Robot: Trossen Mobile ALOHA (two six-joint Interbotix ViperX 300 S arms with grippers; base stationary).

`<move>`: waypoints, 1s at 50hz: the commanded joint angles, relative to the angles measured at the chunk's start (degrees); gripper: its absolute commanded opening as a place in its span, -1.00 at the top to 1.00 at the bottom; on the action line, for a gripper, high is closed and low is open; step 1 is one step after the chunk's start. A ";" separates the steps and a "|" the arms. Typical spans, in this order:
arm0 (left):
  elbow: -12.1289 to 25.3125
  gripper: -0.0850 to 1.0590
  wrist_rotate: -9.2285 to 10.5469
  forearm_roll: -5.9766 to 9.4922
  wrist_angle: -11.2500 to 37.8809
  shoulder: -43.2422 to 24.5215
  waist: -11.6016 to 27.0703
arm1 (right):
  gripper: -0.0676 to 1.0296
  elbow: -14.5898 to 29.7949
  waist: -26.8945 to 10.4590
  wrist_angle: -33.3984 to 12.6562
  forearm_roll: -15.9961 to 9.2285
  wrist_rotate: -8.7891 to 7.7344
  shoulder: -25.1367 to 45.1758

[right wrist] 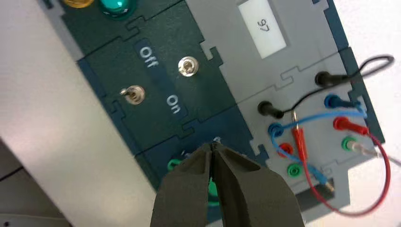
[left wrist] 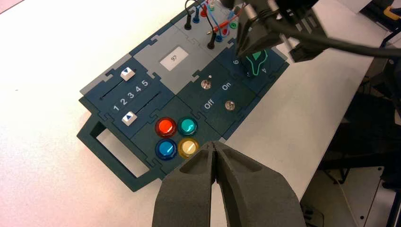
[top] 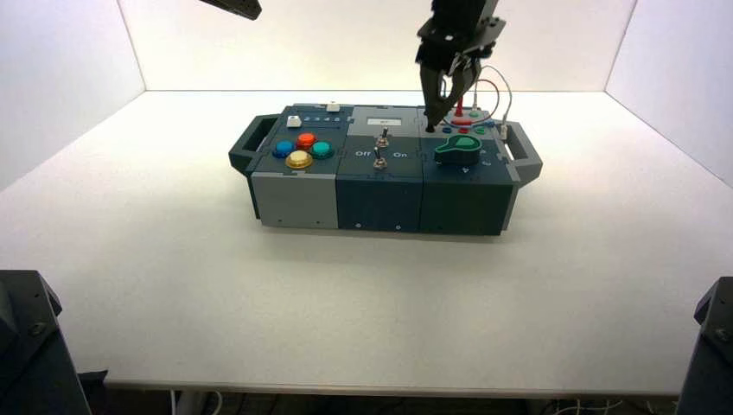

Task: Turn the knob to position 5.

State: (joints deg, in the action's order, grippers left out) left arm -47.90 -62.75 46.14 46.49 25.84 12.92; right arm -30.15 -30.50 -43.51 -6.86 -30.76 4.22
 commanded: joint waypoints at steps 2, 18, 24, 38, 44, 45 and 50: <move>0.70 0.91 -0.53 0.35 -0.09 0.18 0.26 | 0.91 -1.05 -0.26 -0.53 -1.05 0.35 -4.75; 0.79 0.91 -0.44 0.35 -0.88 -1.14 0.26 | 0.91 -5.19 0.35 -0.62 -1.49 1.58 -10.72; 0.88 0.91 -0.44 0.35 -1.23 -1.49 0.26 | 0.91 -6.68 0.44 -0.62 -1.49 2.11 -12.30; 0.97 0.91 -0.53 0.35 -1.76 -1.32 0.26 | 0.91 -9.49 0.53 0.00 -1.85 2.37 -15.47; 0.88 0.91 -0.53 0.35 -1.76 -1.14 0.26 | 0.91 -9.49 0.53 0.79 -1.93 2.37 -15.64; 0.79 0.91 -0.44 0.35 -1.76 -1.05 0.26 | 0.91 -9.58 0.53 0.97 -2.02 2.37 -15.64; 0.88 0.91 -0.53 0.26 -1.76 -0.70 0.26 | 0.91 -9.49 0.53 1.32 -2.02 2.29 -15.56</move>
State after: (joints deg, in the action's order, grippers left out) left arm -47.90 -62.84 46.14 44.91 24.08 12.92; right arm -40.43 -30.06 -42.80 -8.61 -28.56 -10.20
